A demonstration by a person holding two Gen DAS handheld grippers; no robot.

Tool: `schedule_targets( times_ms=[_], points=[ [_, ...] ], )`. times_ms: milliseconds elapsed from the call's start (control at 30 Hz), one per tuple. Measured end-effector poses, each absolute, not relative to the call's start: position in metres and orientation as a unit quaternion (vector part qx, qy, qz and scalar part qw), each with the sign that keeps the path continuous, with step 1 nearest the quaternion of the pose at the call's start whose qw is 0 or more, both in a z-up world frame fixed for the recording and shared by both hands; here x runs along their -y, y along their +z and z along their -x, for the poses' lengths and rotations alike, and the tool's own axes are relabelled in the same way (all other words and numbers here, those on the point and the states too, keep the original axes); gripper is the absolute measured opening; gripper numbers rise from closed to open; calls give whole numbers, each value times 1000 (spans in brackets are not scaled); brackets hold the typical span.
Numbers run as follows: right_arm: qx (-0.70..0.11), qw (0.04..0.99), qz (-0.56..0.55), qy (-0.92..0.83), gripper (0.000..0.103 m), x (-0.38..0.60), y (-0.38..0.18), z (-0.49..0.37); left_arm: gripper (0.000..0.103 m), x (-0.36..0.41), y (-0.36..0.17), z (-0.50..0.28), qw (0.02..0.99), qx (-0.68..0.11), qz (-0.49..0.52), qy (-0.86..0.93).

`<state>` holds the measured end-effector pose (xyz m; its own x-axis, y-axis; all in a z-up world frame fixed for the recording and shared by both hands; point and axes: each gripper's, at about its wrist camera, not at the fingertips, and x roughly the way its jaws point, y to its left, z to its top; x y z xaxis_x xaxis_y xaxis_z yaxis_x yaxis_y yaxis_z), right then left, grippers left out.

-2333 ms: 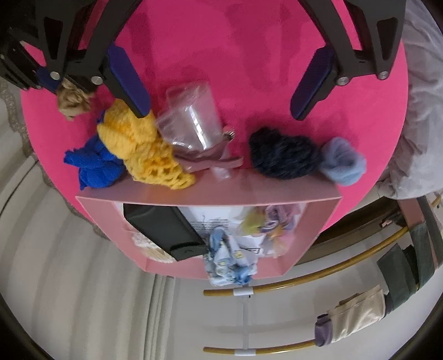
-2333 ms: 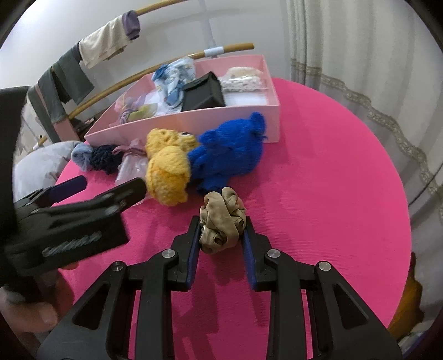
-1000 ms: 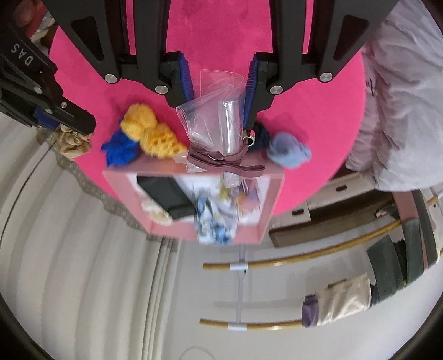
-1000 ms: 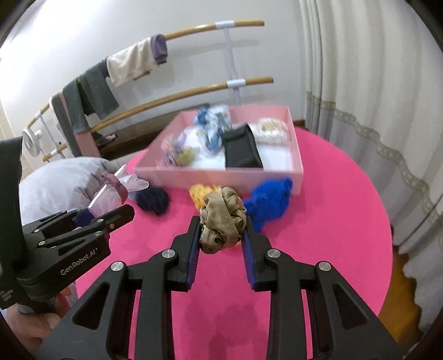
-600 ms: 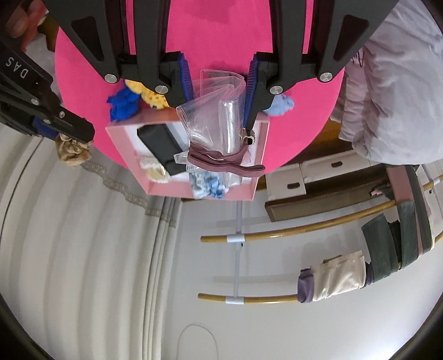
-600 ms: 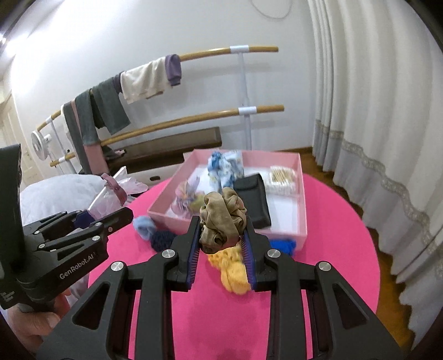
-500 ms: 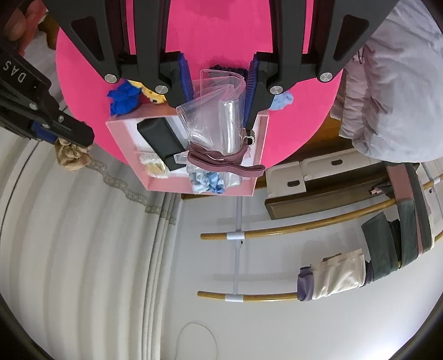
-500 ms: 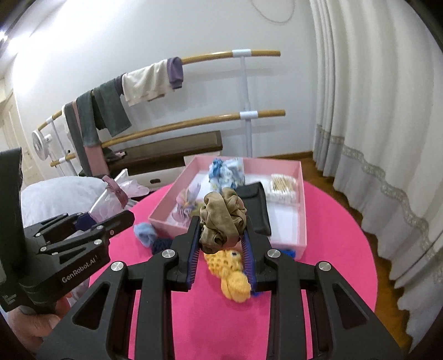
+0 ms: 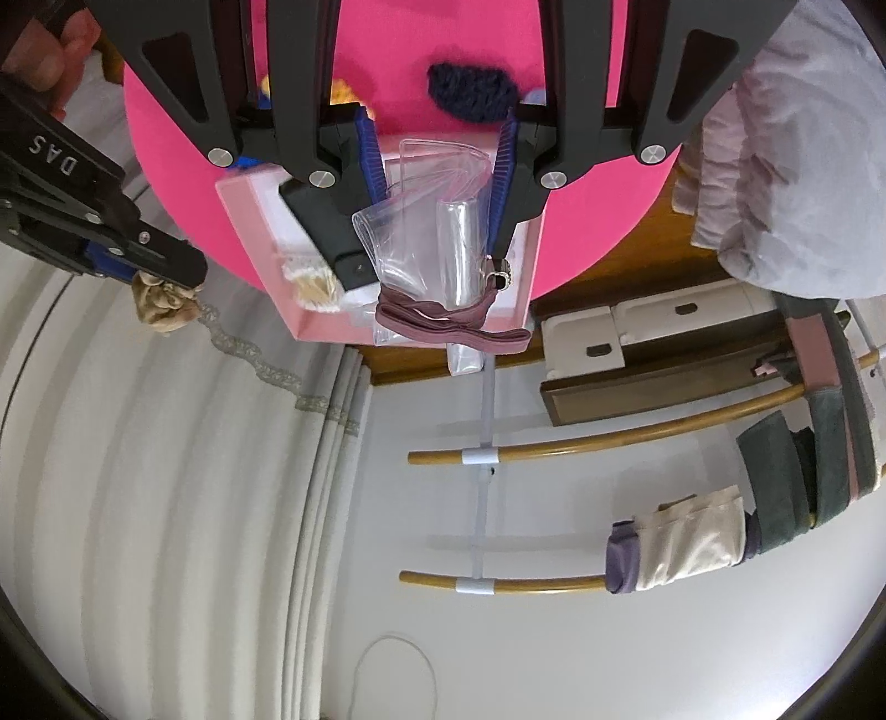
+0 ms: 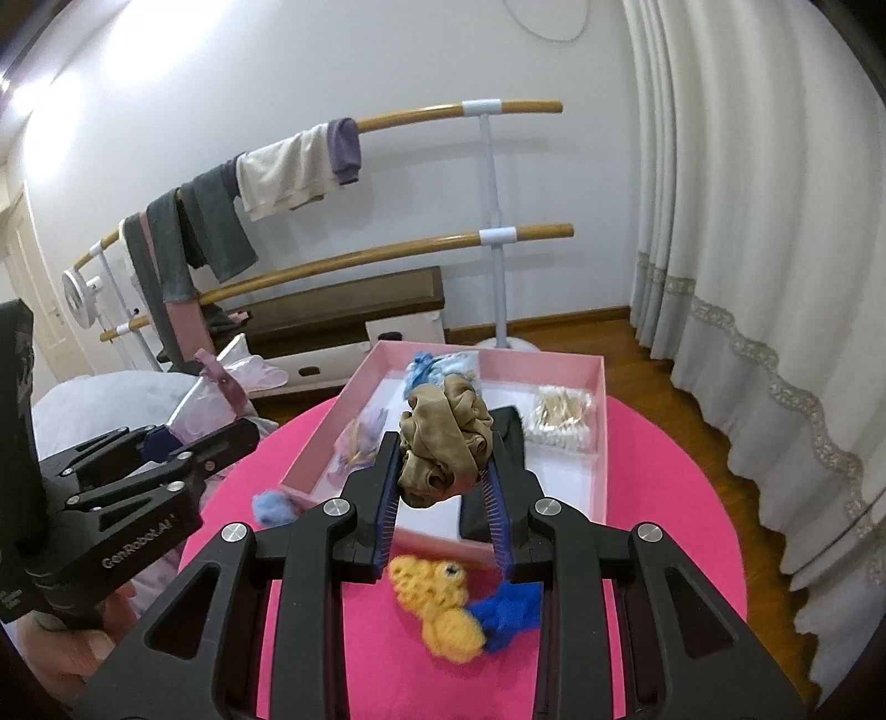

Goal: Organize soft objects
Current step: 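Carry the scrunchie and clear bag into the pink box with both grippers, then open both grippers and withdraw them from the pink box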

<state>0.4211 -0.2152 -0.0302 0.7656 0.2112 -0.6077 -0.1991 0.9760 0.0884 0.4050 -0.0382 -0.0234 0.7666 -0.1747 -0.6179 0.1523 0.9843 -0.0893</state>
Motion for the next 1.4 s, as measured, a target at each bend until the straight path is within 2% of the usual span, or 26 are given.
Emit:
schedule_targets(
  times_ms=[300,633,833,867,933,967,1033,1100,1167,1267,1400],
  points=[
    [-364,927,-6,96,26,230,-37,-492,31,52,-31,-491,925,-366,19,-100],
    [-442,894,-22,69,27,259,-87,-558,36,81,-68,-597,889,-446,21,-106],
    [-470,879,-38,64,31,271,-107,-573,40,101,-76,-653,877,-469,3,-101],
    [-473,878,-40,63,34,273,-109,-574,42,103,-78,-660,876,-472,3,-99],
    [-476,876,-48,62,40,276,-111,-575,53,106,-79,-665,876,-474,4,-95],
    [-475,876,-55,62,48,280,-112,-576,63,107,-78,-666,877,-472,5,-92],
    [-472,877,-64,59,62,284,-112,-574,71,106,-75,-665,882,-463,7,-88],
    [-468,879,-70,59,92,284,-109,-572,82,105,-73,-662,886,-456,7,-81],
    [-463,881,-79,58,103,286,-107,-568,92,100,-71,-651,892,-445,12,-75],
    [-449,888,-91,49,103,287,-100,-557,103,95,-60,-635,902,-426,13,-65],
    [-433,895,-94,48,103,282,-86,-544,103,87,-48,-617,913,-404,11,-50]
  ],
)
